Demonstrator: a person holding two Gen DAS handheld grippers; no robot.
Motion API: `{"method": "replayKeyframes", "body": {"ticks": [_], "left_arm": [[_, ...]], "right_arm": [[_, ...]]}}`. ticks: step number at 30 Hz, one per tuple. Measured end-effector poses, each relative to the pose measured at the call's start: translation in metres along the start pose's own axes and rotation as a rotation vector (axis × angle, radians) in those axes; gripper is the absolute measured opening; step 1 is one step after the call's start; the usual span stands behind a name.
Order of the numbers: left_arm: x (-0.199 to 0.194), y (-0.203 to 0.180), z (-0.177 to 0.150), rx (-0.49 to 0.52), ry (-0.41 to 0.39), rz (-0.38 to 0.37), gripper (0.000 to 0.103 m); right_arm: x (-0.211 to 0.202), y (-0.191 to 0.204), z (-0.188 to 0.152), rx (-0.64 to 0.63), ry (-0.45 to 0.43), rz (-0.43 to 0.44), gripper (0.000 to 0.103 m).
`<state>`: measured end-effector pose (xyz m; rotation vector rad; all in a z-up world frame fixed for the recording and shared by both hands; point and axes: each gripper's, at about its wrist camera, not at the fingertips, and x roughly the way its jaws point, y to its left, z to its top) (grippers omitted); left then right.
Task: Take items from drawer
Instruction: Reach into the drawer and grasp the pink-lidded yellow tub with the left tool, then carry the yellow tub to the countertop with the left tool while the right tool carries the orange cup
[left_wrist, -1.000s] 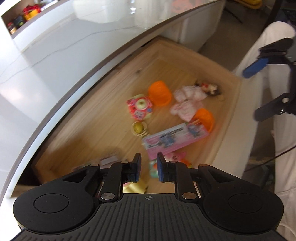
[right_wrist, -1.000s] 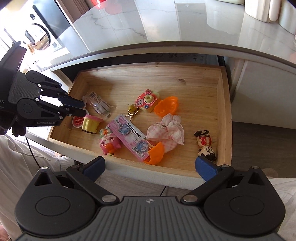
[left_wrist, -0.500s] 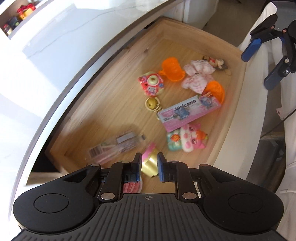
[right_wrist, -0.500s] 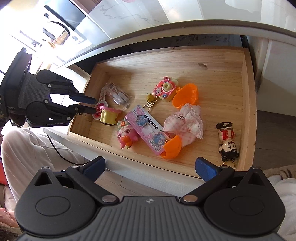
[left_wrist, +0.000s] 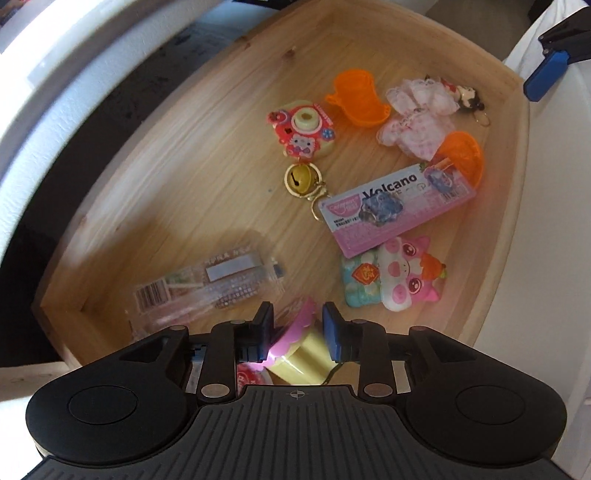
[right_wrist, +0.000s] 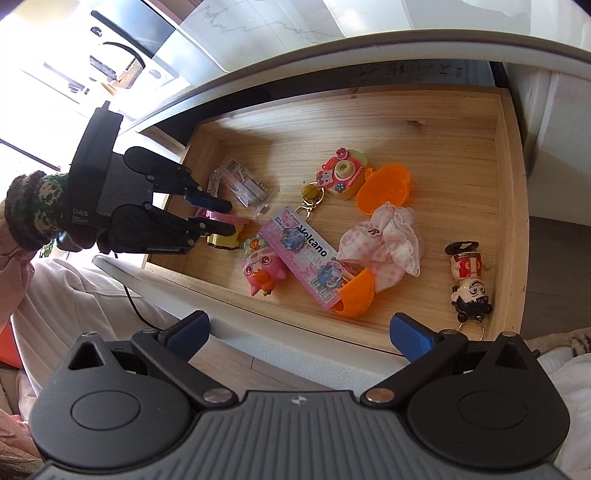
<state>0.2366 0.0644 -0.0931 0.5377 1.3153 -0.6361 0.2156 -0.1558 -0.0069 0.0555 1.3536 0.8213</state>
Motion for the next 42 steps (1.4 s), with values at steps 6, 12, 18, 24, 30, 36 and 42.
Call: {"method": "replayKeyframes", "body": {"ticks": [6,12,18,24,30,36,42], "left_arm": [[0.01,0.003,0.001,-0.035,0.052,-0.039,0.03],[-0.028,0.006,-0.007,-0.082,-0.077,0.051,0.012],[-0.087,0.012,-0.02,-0.243,-0.316,0.015,0.007],[-0.111,0.027,-0.037,-0.378,-0.435,-0.09,0.008],[-0.092,-0.002,-0.026,-0.105,-0.335,0.023,0.013],[-0.069,-0.002,0.001,-0.055,-0.258,0.002,0.018],[-0.048,0.008,0.013,-0.085,-0.18,0.027,0.018]], "right_arm": [[-0.007,0.011,0.005,-0.069,-0.047,-0.048,0.103],[-0.023,0.037,0.039,-0.362,-0.155,-0.217,0.103],[0.016,0.036,0.069,-0.557,-0.082,-0.32,0.103],[0.074,0.033,0.074,-0.729,0.053,-0.413,0.086],[0.103,0.035,0.07,-0.854,0.079,-0.478,0.081],[0.101,0.038,0.064,-0.879,0.076,-0.459,0.084],[0.092,0.028,0.065,-0.835,0.065,-0.454,0.088]]}}
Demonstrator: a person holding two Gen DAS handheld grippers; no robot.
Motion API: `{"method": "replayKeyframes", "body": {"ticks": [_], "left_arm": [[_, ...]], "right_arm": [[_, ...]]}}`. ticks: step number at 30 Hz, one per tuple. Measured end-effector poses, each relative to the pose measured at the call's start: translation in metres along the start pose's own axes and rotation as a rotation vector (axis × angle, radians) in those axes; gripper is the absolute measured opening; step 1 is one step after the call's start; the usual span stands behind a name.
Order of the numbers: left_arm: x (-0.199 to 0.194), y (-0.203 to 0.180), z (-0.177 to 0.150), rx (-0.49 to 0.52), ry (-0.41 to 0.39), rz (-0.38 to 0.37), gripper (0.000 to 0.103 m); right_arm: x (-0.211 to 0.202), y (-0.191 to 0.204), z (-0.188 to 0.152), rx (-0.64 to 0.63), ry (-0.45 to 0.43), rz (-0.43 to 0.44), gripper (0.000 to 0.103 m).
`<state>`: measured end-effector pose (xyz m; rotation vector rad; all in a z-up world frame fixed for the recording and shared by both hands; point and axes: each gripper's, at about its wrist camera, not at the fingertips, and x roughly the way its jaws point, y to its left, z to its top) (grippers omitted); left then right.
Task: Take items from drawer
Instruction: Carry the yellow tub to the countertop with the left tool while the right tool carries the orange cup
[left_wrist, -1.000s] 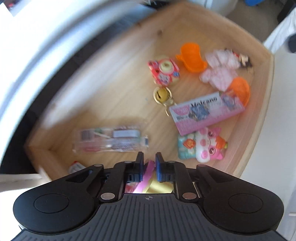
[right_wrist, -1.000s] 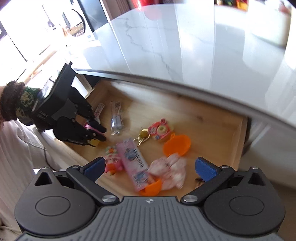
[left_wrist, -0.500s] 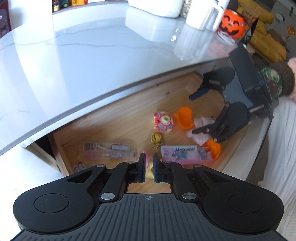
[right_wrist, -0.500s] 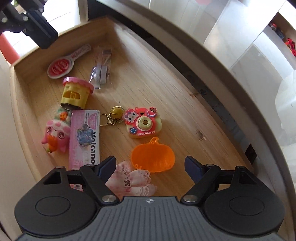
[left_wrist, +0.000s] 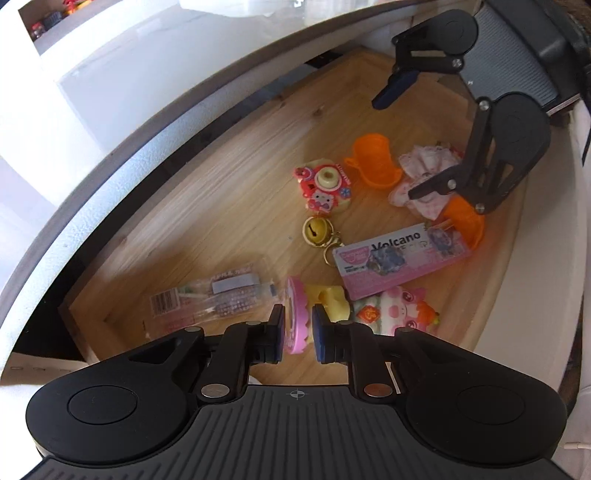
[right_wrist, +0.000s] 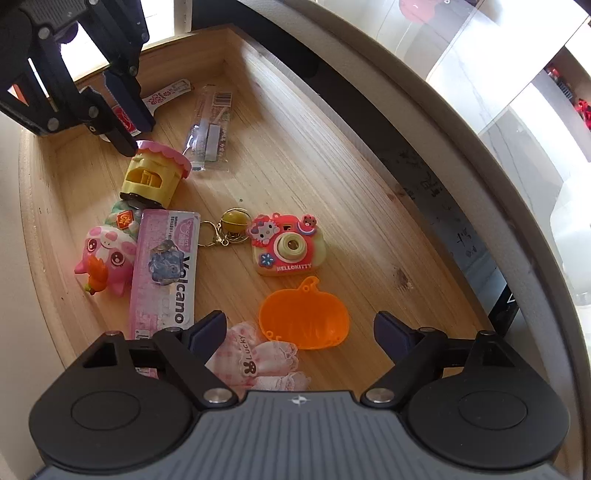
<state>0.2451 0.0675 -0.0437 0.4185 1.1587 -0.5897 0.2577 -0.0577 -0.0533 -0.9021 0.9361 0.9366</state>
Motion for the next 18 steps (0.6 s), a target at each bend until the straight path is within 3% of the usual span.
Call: {"method": "replayKeyframes", "body": {"ticks": [4,7,13,15,17,18], "left_arm": [[0.013,0.0,0.004,-0.001,0.016,-0.042,0.026],[0.015,0.002,0.0,0.008,0.014,-0.048,0.025],[0.024,0.022,0.002,-0.143,0.033,-0.103,0.026],[0.02,0.019,0.001,-0.115,0.025,-0.093,0.024],[0.012,0.015,0.0,-0.08,0.012,-0.08,0.024],[0.007,0.011,-0.001,-0.067,-0.003,-0.077,0.024]], "right_arm": [[0.0,-0.004,-0.001,0.033,0.002,0.004,0.088],[0.001,-0.006,-0.002,0.043,0.005,-0.005,0.088],[0.008,-0.005,-0.004,0.027,-0.01,-0.032,0.088],[0.012,-0.005,-0.005,0.013,-0.023,-0.036,0.087],[0.018,-0.007,-0.004,0.025,-0.013,-0.018,0.078],[0.022,-0.008,-0.004,0.032,0.003,-0.001,0.065]]}}
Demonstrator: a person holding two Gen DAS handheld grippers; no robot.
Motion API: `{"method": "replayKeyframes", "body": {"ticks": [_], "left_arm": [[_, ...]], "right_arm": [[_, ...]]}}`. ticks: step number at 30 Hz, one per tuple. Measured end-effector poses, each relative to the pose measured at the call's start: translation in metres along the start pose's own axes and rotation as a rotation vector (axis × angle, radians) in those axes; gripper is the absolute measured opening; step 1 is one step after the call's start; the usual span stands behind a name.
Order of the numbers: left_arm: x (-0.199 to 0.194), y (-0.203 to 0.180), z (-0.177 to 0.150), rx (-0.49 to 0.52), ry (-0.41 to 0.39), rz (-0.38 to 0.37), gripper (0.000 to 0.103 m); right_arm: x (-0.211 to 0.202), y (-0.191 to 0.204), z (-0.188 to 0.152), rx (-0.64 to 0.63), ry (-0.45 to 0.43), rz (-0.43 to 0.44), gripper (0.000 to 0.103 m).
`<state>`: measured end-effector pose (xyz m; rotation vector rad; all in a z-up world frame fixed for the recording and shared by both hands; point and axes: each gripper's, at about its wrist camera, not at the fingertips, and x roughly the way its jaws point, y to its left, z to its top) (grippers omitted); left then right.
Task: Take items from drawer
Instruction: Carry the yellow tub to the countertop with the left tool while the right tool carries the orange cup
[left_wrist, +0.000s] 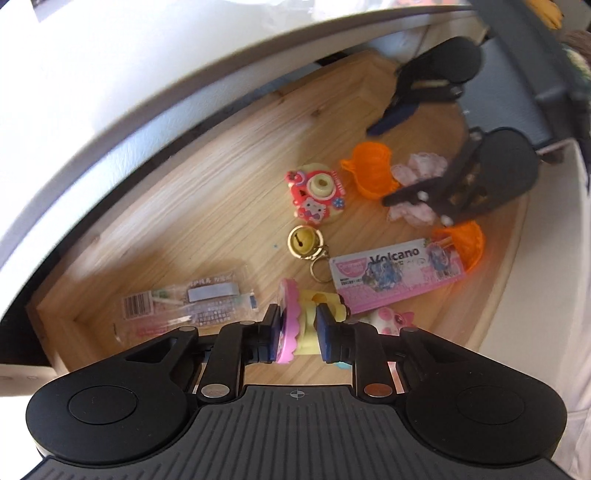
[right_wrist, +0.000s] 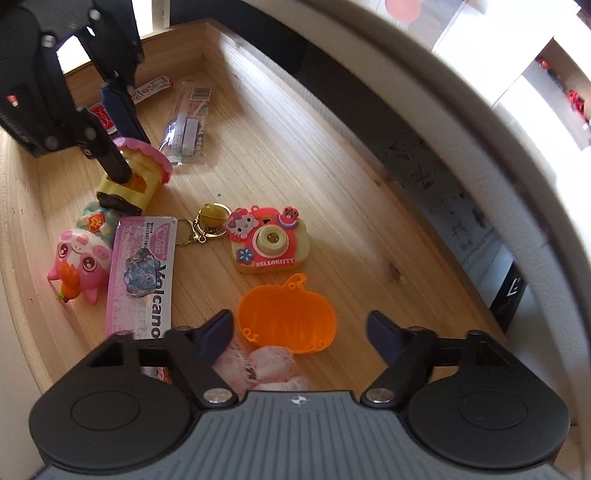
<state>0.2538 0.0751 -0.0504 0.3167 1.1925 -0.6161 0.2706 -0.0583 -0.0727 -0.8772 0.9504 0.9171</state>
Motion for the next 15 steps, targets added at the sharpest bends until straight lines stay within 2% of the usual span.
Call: {"method": "replayKeyframes", "body": {"ticks": [1,5,8,12,14,15], "left_arm": [[-0.005,-0.001,-0.001,0.003,-0.011,0.001,0.024],[-0.036,-0.009,-0.006,-0.015,-0.077,0.004,0.024],[-0.068,-0.018,-0.01,-0.047,-0.167,-0.035,0.024],[-0.131,-0.007,-0.001,-0.189,-0.446,-0.051,0.024],[-0.148,0.01,0.011,-0.292,-0.586,-0.017,0.024],[-0.152,0.02,0.021,-0.348,-0.651,0.025,0.024]], "right_arm": [[0.002,-0.001,0.0,0.006,0.018,0.013,0.058],[-0.012,0.001,0.001,-0.016,-0.006,0.014,0.058],[-0.043,0.001,0.004,-0.016,-0.061,0.006,0.058],[-0.106,-0.004,0.008,0.065,-0.187,-0.002,0.058],[-0.133,-0.01,0.009,0.11,-0.256,-0.02,0.058],[-0.147,-0.013,0.01,0.139,-0.295,-0.04,0.058]]}}
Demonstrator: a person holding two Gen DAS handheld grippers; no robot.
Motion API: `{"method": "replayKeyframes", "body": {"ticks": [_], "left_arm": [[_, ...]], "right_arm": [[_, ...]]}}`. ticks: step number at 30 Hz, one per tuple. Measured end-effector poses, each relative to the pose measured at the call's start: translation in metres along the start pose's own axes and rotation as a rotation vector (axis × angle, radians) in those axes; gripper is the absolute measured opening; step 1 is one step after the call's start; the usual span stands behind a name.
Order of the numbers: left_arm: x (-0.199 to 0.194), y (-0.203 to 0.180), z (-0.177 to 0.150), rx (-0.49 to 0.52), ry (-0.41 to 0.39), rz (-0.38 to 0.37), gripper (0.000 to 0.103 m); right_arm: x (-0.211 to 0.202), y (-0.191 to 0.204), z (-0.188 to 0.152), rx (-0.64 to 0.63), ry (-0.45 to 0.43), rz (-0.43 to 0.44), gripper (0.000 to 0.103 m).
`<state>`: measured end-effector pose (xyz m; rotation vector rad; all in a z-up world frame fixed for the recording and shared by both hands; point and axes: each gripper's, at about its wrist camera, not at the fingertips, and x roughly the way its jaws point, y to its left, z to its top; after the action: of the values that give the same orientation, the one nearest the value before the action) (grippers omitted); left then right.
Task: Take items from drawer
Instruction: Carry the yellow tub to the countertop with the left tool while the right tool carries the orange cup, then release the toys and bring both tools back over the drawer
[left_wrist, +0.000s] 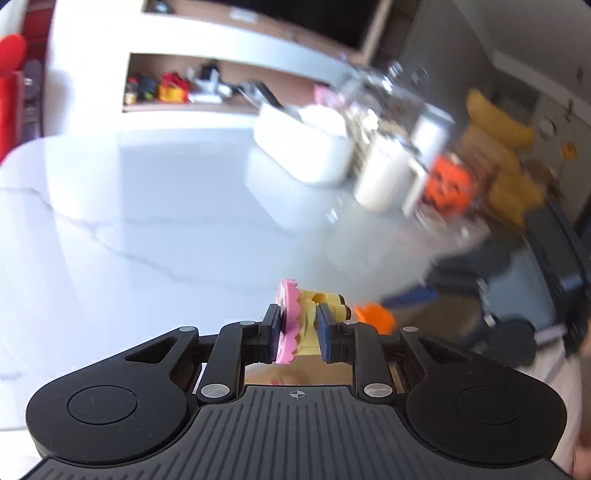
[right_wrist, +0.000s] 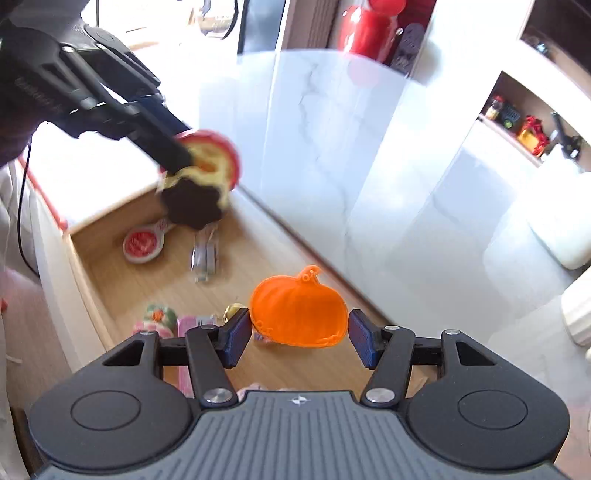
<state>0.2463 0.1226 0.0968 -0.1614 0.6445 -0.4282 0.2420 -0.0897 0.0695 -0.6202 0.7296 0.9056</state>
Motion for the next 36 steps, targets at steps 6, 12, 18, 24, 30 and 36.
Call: {"method": "replayKeyframes", "body": {"ticks": [6,12,18,24,30,36], "left_arm": [[0.064,0.012,0.018,0.02,-0.089,0.147,0.024],[0.087,0.019,0.014,0.037,-0.098,0.175,0.031],[0.045,0.034,0.023,-0.036,-0.176,0.118,0.029],[-0.02,0.039,0.012,0.004,-0.206,0.061,0.028],[-0.038,0.016,-0.033,0.249,-0.001,-0.064,0.028],[0.005,-0.009,-0.08,0.396,0.298,-0.072,0.028]], "right_arm": [[-0.01,-0.034,0.035,0.183,-0.131,-0.176,0.058],[0.044,-0.064,0.057,0.262,-0.114,-0.325,0.058],[0.074,-0.085,0.062,0.36,-0.09,-0.299,0.076],[0.021,-0.067,0.033,0.308,-0.183,-0.192,0.086],[-0.017,-0.035,-0.018,0.21,-0.173,0.026,0.092],[0.011,0.002,-0.036,0.117,-0.015,0.04,0.094]]}}
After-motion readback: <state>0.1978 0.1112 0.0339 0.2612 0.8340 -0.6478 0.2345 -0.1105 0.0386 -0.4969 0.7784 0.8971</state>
